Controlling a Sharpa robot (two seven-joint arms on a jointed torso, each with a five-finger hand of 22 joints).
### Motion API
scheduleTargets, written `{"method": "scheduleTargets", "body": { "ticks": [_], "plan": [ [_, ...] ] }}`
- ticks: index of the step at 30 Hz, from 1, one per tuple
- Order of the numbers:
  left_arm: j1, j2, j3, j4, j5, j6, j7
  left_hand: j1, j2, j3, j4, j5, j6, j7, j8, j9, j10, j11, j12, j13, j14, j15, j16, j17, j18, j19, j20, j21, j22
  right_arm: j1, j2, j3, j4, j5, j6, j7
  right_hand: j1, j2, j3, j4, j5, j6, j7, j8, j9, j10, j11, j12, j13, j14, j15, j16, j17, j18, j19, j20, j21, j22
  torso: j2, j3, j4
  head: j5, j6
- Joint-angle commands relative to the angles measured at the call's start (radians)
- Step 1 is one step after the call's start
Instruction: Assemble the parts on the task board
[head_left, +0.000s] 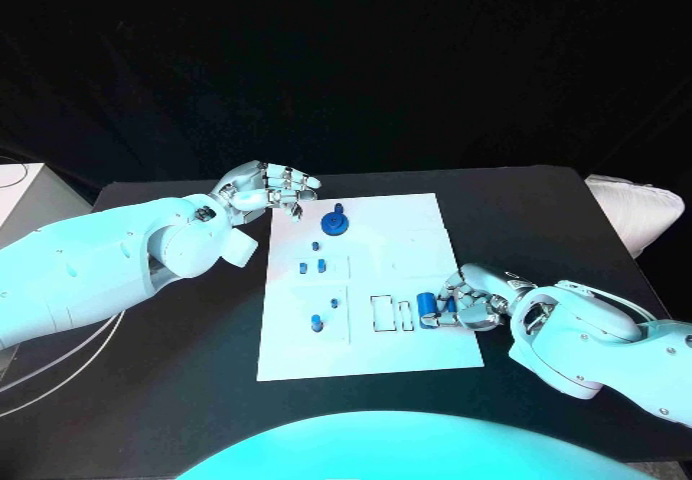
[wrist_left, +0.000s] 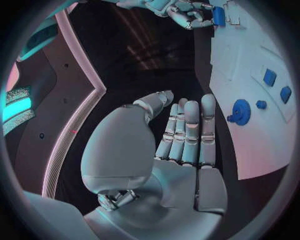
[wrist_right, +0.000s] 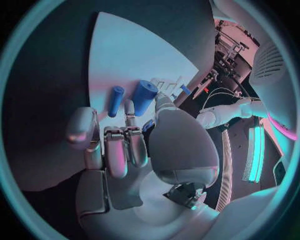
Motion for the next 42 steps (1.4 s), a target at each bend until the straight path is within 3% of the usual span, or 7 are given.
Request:
{"method": "scheduleTargets", "body": {
  "ticks": [1,20,26,32,34,42],
  "plan": [
    [0.0,0.0,0.001,0.004,0.008,0.01,0.008,-0.004,0.007,-0.004,0.001,0.004,-0.01,0.0,0.004,0.0,-0.008,0.001,0.006,0.002,-0.004,0.004,0.004,0.001,0.014,0.008,0.002,-0.006,-0.001,-0.007,0.014,0.0,-0.011,-0.038,0.015,-0.021,-0.002,0.008,-0.008,-0.001,-0.006,0.005,-0.004,0.007,-0.001,0.044,-0.005,0.004,0.184,0.091,-0.006,0.003,0.198,-0.017,0.006,-0.001,0.002,0.0,0.0,-0.0007,0.001,0.0,0.0],
    [0.0,-0.003,0.0,0.006,0.008,0.013,0.005,-0.005,0.008,-0.004,0.002,0.004,-0.01,0.0,0.004,0.0,-0.009,0.001,0.007,0.002,-0.004,0.004,0.004,0.001,0.014,0.008,0.003,-0.007,-0.001,-0.019,0.083,0.0,-0.065,-0.061,0.009,-0.06,0.001,0.033,-0.016,-0.004,0.013,0.002,-0.005,0.011,-0.004,0.045,-0.006,0.004,0.186,0.091,-0.007,0.004,0.199,-0.016,0.004,-0.002,-0.002,0.001,0.001,-0.0019,0.0011,0.003,0.0],
    [0.0,-0.005,0.0,0.007,0.008,0.013,0.005,-0.005,0.008,-0.004,0.002,0.004,-0.01,0.0,0.004,0.0,-0.009,0.001,0.007,0.002,-0.004,0.004,0.004,0.001,0.014,0.008,0.003,-0.007,-0.001,-0.019,0.091,0.0,-0.071,-0.062,0.001,-0.067,0.053,0.052,-0.005,-0.005,0.112,0.003,-0.007,0.016,-0.013,0.047,-0.008,0.004,0.19,0.091,-0.009,0.003,0.199,-0.016,0.002,-0.004,-0.004,0.007,-0.002,-0.0017,-0.0006,0.003,0.0],
    [0.0,-0.006,0.0,0.009,0.008,0.015,0.002,-0.005,0.008,-0.004,0.002,0.004,-0.01,0.0,0.004,0.0,-0.009,0.001,0.007,0.002,-0.004,0.004,0.004,0.001,0.014,0.008,0.003,-0.007,-0.001,-0.019,0.092,0.0,-0.074,-0.049,-0.006,-0.074,0.124,0.044,0.031,-0.011,0.192,0.006,-0.011,0.015,-0.025,0.047,-0.013,0.003,0.193,0.091,-0.012,0.003,0.2,-0.016,0.002,-0.007,-0.005,0.013,-0.002,-0.0015,-0.0008,0.001,0.0],
    [0.0,-0.007,0.0,0.009,0.008,0.015,0.001,-0.005,0.008,-0.004,0.002,0.004,-0.01,0.0,0.004,0.0,-0.009,0.001,0.007,0.002,-0.004,0.004,0.004,0.001,0.014,0.008,0.003,-0.007,-0.001,-0.019,0.092,0.0,-0.072,-0.04,-0.015,-0.074,0.157,0.037,0.063,-0.009,0.17,0.01,-0.012,0.014,-0.03,0.047,-0.014,0.002,0.193,0.091,-0.014,0.003,0.199,-0.016,0.002,-0.009,-0.006,0.015,-0.002,-0.0013,-0.0011,0.002,0.0],
    [0.0,-0.008,0.0,0.009,0.008,0.015,0.0,-0.005,0.008,-0.004,0.002,0.004,-0.01,0.0,0.004,0.0,-0.009,0.001,0.007,0.002,-0.004,0.004,0.004,0.001,0.014,0.008,0.003,-0.007,-0.001,-0.017,0.08,0.001,-0.047,0.074,-0.065,-0.06,0.187,0.009,0.159,-0.007,0.187,0.018,-0.012,0.012,-0.045,0.044,-0.015,-0.004,0.191,0.091,-0.015,0.003,0.199,-0.016,0.001,-0.01,-0.01,0.019,-0.003,-0.0005,-0.0015,0.002,0.0]
  ]
}}
